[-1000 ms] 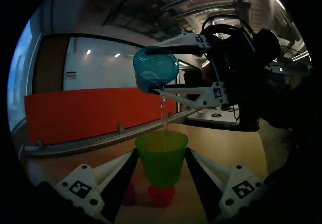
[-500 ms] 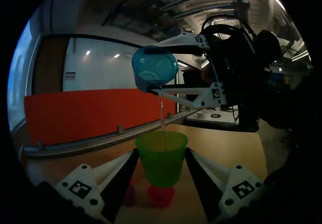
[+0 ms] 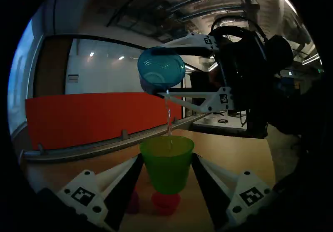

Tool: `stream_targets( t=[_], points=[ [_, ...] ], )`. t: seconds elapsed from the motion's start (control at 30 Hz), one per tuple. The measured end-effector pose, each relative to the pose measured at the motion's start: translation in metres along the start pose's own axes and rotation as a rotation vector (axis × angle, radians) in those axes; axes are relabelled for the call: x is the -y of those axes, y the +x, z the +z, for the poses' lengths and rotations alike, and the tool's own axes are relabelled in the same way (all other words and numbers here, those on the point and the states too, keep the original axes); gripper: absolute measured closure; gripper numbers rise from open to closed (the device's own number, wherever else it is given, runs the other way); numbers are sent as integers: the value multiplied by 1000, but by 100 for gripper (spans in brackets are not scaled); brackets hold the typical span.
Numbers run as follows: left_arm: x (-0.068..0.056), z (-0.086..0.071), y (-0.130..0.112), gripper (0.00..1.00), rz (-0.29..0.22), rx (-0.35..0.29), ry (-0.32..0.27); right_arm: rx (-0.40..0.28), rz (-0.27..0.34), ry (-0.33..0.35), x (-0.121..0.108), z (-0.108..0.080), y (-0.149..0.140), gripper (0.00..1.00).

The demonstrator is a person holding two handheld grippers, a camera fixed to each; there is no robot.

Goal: Pour water

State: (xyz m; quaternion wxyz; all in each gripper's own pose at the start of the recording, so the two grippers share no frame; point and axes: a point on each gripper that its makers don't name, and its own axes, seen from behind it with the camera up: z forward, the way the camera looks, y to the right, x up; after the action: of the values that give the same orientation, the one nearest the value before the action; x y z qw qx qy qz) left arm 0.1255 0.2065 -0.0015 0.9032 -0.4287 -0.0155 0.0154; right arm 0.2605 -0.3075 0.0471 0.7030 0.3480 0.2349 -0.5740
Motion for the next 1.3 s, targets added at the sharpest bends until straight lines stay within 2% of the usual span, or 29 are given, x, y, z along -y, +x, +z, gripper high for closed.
stream_targets(
  t=[0.8, 1.3],
  points=[
    [1, 0, 2, 16, 1, -3, 3, 1, -105, -19, -6, 3, 4, 9],
    [-3, 0, 4, 17, 7, -3, -1, 2, -168, -36, -10, 3, 5, 9]
  ],
)
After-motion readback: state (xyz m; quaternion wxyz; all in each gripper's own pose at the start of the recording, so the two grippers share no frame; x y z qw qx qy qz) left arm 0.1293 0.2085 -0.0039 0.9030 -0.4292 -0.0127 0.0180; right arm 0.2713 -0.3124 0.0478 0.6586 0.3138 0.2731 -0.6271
